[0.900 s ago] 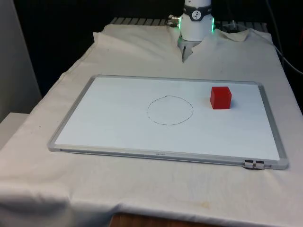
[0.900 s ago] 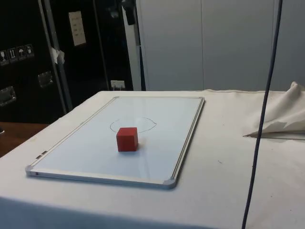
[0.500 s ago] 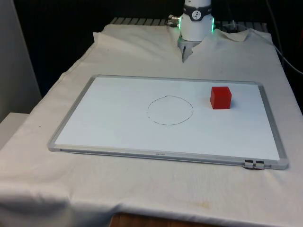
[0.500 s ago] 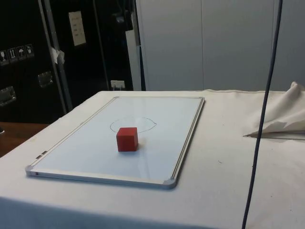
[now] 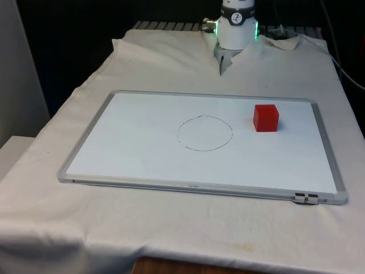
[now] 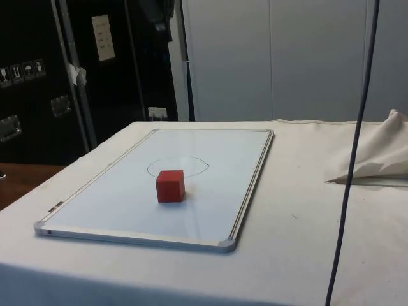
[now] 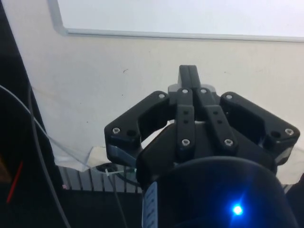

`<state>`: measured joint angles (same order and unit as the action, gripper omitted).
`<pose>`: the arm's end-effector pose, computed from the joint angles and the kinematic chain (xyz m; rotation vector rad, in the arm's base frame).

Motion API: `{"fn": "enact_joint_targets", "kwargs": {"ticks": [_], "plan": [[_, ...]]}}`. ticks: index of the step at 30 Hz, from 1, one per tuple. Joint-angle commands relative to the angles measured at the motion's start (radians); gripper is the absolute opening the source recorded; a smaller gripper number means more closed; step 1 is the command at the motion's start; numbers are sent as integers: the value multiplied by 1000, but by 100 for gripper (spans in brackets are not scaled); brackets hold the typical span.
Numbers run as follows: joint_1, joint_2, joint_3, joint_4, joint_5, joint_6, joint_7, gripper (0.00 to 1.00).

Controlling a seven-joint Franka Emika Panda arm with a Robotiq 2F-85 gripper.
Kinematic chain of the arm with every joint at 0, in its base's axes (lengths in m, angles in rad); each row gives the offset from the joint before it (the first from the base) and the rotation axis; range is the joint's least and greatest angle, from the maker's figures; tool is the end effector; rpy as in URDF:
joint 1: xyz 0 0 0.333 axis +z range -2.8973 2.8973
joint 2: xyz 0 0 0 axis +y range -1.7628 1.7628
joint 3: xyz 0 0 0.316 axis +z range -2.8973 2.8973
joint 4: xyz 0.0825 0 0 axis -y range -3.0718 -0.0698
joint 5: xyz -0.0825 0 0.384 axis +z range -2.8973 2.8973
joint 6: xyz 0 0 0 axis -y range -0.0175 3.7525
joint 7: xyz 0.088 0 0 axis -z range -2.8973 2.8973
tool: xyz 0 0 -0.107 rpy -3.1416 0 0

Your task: Push the cube into the marked area.

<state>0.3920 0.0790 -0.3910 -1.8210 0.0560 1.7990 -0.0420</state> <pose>0.5731 0.0105 0.4834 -3.1121 -0.0427 0.1469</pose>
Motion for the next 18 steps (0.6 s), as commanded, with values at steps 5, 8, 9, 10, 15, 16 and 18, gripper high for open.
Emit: {"fn": "enact_joint_targets", "kwargs": {"ticks": [5, 8, 9, 10, 15, 16, 18], "plan": [[0, 0, 18, -3, -2, 18, 19, 0], [5, 0, 30, -12, -13, 50, 44, 0], [4, 0, 34, -14, -14, 55, 49, 0], [5, -1, 39, -16, -14, 61, 54, 0], [6, -2, 67, -20, -13, 83, 80, 0], [6, -2, 73, -20, -13, 86, 85, 0], [7, -2, 93, -24, -12, 97, 102, 0]]}}
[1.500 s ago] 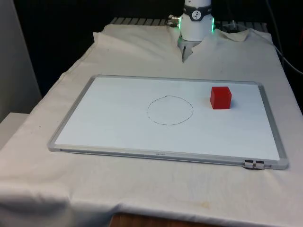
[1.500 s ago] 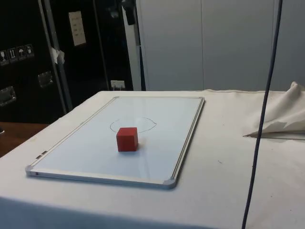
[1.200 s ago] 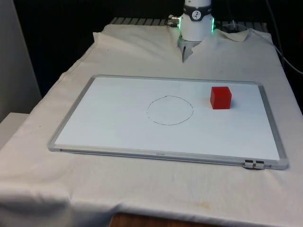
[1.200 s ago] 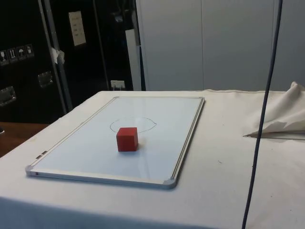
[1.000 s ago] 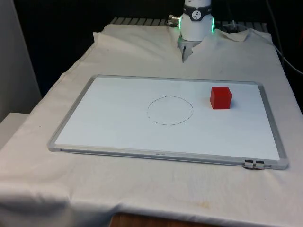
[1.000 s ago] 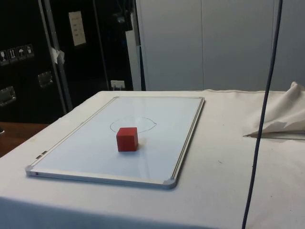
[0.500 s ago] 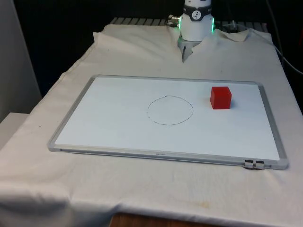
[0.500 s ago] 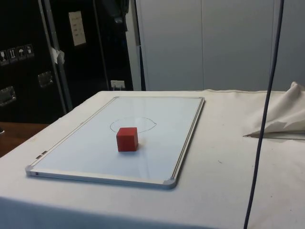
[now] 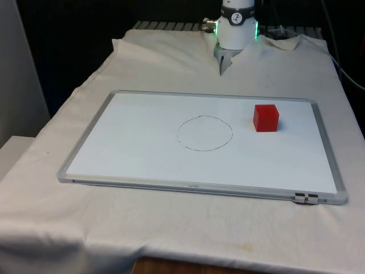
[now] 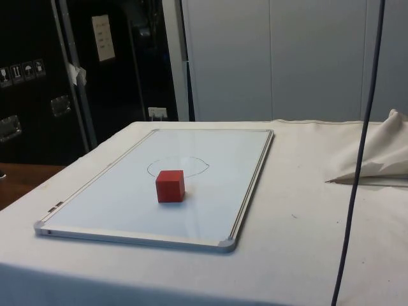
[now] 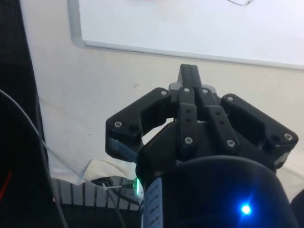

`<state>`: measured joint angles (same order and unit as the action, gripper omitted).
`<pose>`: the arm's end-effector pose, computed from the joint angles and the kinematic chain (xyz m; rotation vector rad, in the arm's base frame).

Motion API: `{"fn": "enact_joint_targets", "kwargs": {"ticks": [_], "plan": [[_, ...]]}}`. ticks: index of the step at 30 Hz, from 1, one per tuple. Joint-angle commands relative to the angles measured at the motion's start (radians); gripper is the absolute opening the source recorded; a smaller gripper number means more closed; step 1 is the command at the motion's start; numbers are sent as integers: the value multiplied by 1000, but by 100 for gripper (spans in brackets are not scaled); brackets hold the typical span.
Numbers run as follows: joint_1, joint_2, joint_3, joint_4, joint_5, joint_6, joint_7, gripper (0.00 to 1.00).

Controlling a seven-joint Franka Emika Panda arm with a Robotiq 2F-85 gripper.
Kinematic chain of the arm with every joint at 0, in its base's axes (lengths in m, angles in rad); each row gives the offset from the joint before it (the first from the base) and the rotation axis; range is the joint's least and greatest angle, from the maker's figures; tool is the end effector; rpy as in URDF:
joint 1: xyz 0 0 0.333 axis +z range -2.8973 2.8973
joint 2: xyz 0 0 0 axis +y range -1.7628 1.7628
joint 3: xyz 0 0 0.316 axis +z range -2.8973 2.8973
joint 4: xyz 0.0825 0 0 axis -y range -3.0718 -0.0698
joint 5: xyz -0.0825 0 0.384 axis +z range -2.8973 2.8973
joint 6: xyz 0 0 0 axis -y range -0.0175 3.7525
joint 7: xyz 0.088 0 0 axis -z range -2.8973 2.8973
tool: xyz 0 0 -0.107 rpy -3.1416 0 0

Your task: Push the cube into the marked area.

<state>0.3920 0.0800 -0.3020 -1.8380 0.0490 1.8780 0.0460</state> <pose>0.5768 0.0598 0.4799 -3.1206 -0.0450 0.0588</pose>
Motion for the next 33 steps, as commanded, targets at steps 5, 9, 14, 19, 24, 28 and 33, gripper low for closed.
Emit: {"fn": "enact_joint_targets", "kwargs": {"ticks": [5, 9, 14, 19, 24, 28, 33], "plan": [[7, -5, 31, -12, -5, 34, 37, 0], [6, -5, 64, -18, -5, 56, 64, 0], [6, -3, 97, -24, -6, 80, 93, 0], [6, -1, 128, -30, -6, 105, 120, 0], [6, 6, 161, -35, -4, 131, 146, 0], [5, 14, 185, -39, -4, 152, 166, 0], [6, 33, 216, -44, -5, 186, 193, 0]]}}
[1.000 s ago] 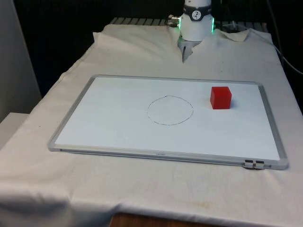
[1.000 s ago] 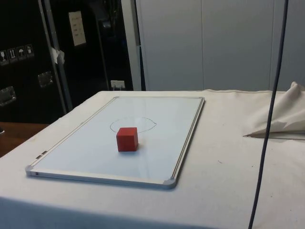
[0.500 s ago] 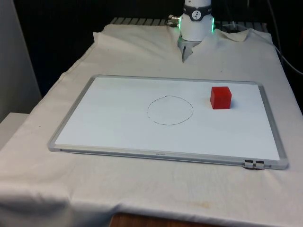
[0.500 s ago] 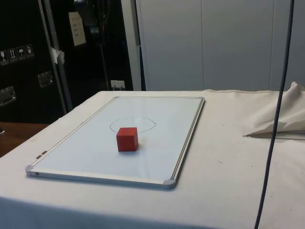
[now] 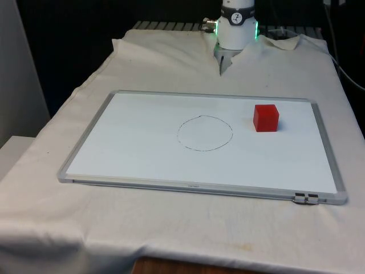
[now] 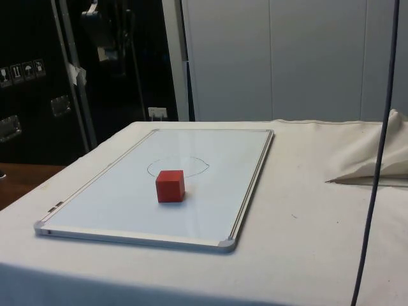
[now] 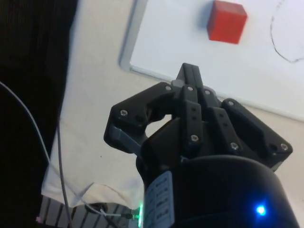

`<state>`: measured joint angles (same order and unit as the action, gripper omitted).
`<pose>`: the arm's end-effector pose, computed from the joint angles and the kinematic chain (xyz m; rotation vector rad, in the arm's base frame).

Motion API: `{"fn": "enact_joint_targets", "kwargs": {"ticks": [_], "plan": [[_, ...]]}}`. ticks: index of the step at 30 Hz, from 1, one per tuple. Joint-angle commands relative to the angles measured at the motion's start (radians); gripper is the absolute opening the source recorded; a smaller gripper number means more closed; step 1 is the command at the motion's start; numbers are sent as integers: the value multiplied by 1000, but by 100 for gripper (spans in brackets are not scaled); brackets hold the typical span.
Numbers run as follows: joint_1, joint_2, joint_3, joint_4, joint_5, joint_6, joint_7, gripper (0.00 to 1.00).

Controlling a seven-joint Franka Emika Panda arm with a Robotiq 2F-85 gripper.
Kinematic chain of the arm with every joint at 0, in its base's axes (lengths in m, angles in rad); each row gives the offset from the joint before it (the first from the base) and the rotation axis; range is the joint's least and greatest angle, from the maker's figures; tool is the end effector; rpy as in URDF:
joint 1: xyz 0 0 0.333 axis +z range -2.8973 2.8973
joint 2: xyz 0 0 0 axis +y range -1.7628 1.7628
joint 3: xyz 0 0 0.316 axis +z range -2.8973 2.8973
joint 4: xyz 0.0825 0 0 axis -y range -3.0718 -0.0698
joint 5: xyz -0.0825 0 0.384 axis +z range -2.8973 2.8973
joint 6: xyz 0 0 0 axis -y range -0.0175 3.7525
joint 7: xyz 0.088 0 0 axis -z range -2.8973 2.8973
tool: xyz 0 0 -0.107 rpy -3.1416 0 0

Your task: Push the cube into the marked area.

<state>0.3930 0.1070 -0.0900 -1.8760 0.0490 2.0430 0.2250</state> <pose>0.5665 0.1815 0.4589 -3.0901 -0.0894 -0.0763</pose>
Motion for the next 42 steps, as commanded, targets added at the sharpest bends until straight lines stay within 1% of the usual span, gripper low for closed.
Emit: {"fn": "enact_joint_targets", "kwargs": {"ticks": [1, 4, 5, 6, 7, 11, 12, 14, 15, 16, 22, 23, 24, 30, 31, 32, 36, 38, 39, 40, 42], "plan": [[6, 11, 10, -8, -4, 29, 19, 0], [6, 24, 29, -18, -5, 55, 34, 0], [5, 31, 42, -26, -6, 71, 43, 0], [0, 31, 41, -19, 0, 54, 31, 0], [6, 35, 48, -31, -6, 81, 49, 0], [6, 51, 74, -48, -9, 113, 71, 0], [5, 61, 85, -56, -12, 130, 81, 0], [5, 70, 95, -61, -18, 145, 90, 0], [0, 66, 97, -59, -10, 132, 80, 0], [4, 76, 99, -64, -21, 153, 95, 0], [5, 116, 117, -75, -36, 201, 113, 0], [0, 116, 120, -69, -26, 187, 101, 0], [6, 121, 119, -76, -40, 206, 115, 0], [5, 156, 138, -85, -73, 244, 135, 0], [0, 151, 139, -78, -61, 224, 124, 0], [5, 161, 140, -87, -76, 250, 137, 0], [5, 186, 151, -102, -92, 289, 148, 0], [2, 195, 153, -109, -98, 303, 149, 0], [0, 191, 156, -102, -90, 285, 141, 0], [2, 199, 153, -112, -101, 309, 150, 0], [-1, 211, 150, -127, -105, 334, 147, 0]]}}
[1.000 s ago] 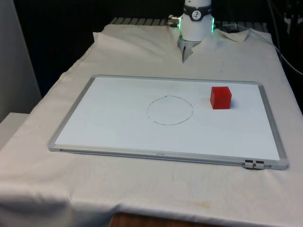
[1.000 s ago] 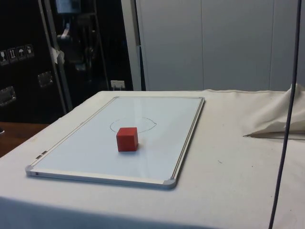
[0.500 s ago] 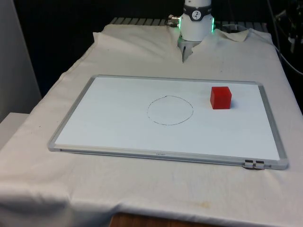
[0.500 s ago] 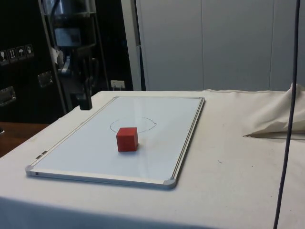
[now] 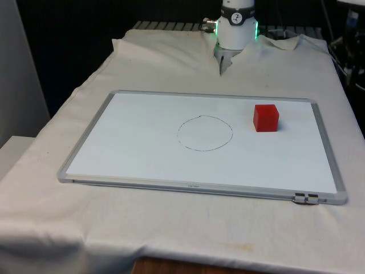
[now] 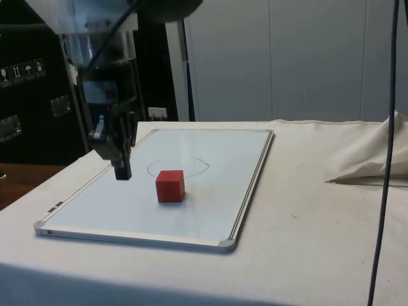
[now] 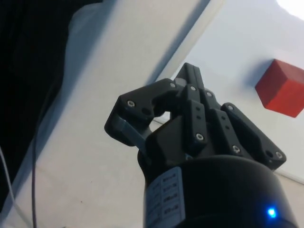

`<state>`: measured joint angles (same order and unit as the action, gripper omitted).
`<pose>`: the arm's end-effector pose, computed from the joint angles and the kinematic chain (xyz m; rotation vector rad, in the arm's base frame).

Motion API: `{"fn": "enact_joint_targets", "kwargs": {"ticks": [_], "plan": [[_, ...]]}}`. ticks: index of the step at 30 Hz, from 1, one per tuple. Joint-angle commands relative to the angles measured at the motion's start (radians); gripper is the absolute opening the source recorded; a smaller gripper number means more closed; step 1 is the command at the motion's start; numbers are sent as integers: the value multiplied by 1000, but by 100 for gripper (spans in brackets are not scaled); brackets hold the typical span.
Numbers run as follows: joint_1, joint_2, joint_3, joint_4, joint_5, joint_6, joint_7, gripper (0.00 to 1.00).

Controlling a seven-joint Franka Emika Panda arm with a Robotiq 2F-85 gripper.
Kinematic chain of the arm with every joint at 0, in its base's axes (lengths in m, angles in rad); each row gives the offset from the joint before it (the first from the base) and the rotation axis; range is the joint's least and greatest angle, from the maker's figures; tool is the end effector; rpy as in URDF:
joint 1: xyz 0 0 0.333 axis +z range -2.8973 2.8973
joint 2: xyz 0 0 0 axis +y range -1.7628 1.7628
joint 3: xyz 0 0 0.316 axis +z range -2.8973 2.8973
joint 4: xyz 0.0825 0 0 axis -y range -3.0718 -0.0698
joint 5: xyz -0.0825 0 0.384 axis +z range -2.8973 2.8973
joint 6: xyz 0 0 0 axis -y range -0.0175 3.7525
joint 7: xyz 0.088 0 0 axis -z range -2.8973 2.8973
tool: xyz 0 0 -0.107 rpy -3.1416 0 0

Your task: Push the cube into the marked area.

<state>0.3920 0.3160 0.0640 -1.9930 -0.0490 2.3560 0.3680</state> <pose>0.5478 0.2664 0.3079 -3.1303 -0.1852 -0.0787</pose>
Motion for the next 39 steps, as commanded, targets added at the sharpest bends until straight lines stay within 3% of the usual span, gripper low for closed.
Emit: {"fn": "enact_joint_targets", "kwargs": {"ticks": [1, 6, 7, 14, 16, 24, 25, 27, 35, 36, 39], "plan": [[-1, 5, -5, -14, -7, 28, 4, 0], [-7, 17, -17, -44, -15, 66, 0, 0], [-6, 16, -14, -38, -11, 50, -1, 0], [-15, 37, -36, -97, -22, 121, -2, 0], [-16, 37, -35, -99, -18, 115, -4, 0], [-23, 77, -61, -129, -36, 191, -1, 0], [-23, 75, -53, -121, -26, 169, -6, 0], [-22, 90, -74, -136, -46, 215, 1, 0], [-21, 120, -113, -153, -74, 261, 5, 0], [-25, 118, -104, -148, -62, 244, -4, 0], [-20, 127, -126, -157, -87, 271, 8, 0]]}}
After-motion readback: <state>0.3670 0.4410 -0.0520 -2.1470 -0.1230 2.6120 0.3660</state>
